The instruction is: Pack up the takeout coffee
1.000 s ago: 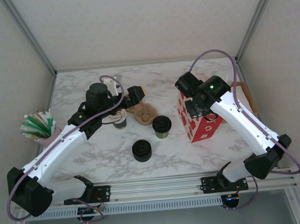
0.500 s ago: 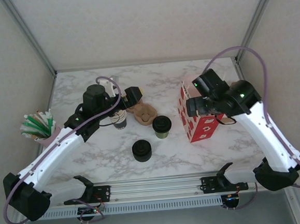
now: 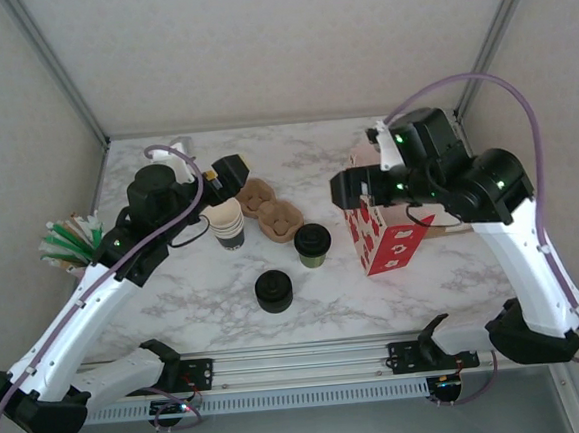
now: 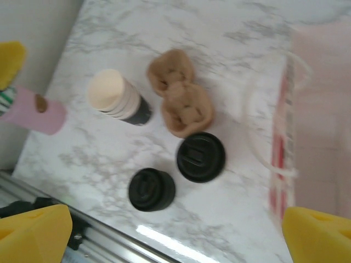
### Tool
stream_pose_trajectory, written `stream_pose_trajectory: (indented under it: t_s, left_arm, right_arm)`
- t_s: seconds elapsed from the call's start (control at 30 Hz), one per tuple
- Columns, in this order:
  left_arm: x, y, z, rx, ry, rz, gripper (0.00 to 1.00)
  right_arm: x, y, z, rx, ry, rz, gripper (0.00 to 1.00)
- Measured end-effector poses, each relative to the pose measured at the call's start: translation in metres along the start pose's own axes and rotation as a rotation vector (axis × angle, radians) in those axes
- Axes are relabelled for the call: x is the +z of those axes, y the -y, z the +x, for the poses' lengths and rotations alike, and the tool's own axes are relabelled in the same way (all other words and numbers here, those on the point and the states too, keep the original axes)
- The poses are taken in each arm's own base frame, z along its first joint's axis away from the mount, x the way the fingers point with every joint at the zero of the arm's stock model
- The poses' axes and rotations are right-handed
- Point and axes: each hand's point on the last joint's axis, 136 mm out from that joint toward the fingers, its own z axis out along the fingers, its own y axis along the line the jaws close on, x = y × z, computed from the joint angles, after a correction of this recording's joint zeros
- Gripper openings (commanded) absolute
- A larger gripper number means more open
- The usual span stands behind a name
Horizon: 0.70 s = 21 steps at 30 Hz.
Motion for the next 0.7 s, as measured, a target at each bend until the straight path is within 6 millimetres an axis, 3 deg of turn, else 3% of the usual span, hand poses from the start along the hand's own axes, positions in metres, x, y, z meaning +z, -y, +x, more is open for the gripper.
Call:
stream_pose_trajectory:
  t_s: [0.1, 0.2, 0.37, 0.47, 0.7]
  left_arm:
    - [0.004, -0.016, -0.006, -0.002, 0.007, -0.04, 1.0]
    - [0.01, -0.044, -0.011, -0.027, 0.016, -0.09, 1.0]
    - [0.022, -0.087, -0.002, -0.08, -0.032, -0.147, 1.0]
    - [0.026, -0.102, 0.004, -0.104, -0.06, -0.163, 1.0]
    - [0.026, -0.113, 0.002, -0.122, -0.059, -0.163, 1.0]
  right_arm:
    - [0.024, -0.027, -0.009, -0.052, -0.035, -0.051, 0.99]
    - [0.057, -0.047, -0.017, -0.084, -0.088, -0.065, 0.99]
    - [0.115, -0.053, -0.02, -0.119, -0.188, -0.02, 0.99]
    - [0.138, -0.049, -0.015, -0.134, -0.238, 0.014, 0.99]
    - [0.15, -0.042, -0.006, -0.164, -0.288, 0.047, 0.99]
